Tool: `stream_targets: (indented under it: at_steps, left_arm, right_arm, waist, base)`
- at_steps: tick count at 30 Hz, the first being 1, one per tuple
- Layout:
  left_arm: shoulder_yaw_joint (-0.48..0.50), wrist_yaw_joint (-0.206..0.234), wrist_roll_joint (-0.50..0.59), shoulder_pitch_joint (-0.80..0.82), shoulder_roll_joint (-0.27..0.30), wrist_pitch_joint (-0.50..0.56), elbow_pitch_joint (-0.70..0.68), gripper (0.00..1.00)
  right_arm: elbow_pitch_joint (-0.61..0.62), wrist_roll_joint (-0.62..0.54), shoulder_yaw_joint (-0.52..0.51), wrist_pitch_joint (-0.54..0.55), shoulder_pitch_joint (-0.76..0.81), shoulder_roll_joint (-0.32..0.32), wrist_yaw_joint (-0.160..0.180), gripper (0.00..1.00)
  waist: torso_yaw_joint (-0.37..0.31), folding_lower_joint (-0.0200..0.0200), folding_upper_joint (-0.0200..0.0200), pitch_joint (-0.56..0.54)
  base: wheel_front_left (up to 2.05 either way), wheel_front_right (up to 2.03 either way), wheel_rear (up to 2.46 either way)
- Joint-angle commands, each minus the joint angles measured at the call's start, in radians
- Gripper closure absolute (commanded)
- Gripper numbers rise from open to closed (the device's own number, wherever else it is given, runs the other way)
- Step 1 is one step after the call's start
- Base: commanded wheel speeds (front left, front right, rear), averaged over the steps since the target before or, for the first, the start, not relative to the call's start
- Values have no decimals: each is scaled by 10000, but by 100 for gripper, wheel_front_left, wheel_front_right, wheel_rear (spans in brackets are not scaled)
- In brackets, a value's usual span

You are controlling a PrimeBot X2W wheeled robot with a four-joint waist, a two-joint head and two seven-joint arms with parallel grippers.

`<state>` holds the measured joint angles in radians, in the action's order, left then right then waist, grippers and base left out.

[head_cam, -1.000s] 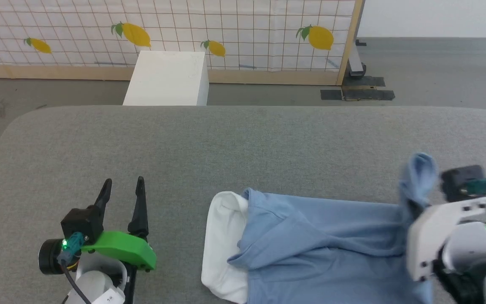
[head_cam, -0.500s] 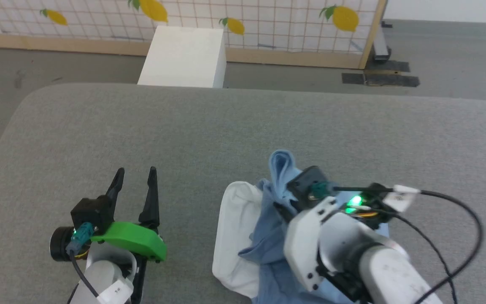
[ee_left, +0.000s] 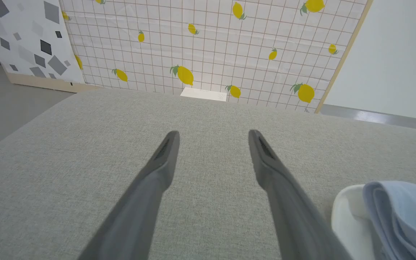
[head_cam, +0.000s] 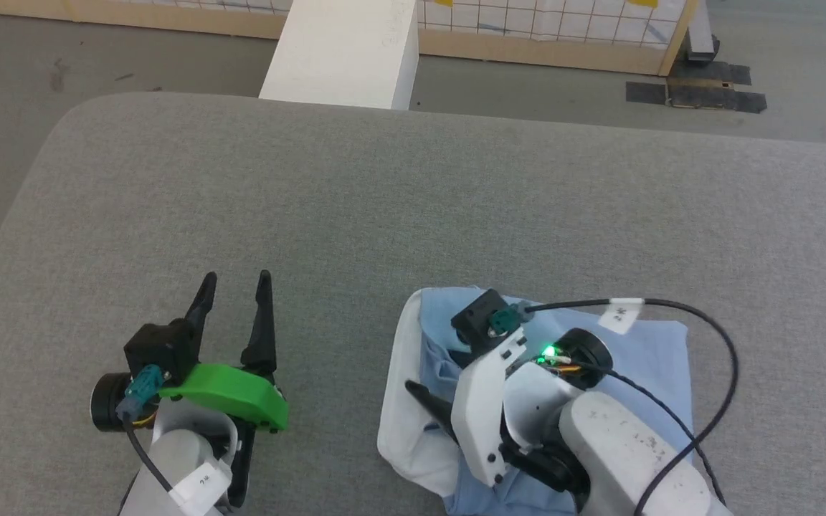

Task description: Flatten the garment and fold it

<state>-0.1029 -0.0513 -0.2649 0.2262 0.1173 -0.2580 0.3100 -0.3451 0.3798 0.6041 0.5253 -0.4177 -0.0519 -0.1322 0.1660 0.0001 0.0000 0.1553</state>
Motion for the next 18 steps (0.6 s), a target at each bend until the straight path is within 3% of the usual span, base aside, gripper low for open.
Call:
stream_targets:
  at_steps: [1,6,12,18]
  left_arm:
    - [54,-37,103,70,-75,-38,9,0]
    - [211,-47,142,-89,-80,-38,1,0]
    - [379,-40,179,-312,-10,-38,-90,0]
    - [464,-41,190,-468,55,-38,-168,0]
  right_arm:
    - [134,196,-106,-397,-180,15,15,0]
    - [1648,878,-933,-2498,121,15,15,0]
    - [3660,251,-2796,-4867,1224,15,15,0]
    - [4397,-376,-5278,-5775,3085,16,15,0]
  waist:
    - [-139,-1,0,-136]
    - [-490,-1,0,-489]
    - [-1001,-1,0,-873]
    - [-1310,-1,0,-1056]
  base:
    - [0,0,0]
    - [0,0,0]
    - [0,0,0]
    - [0,0,0]
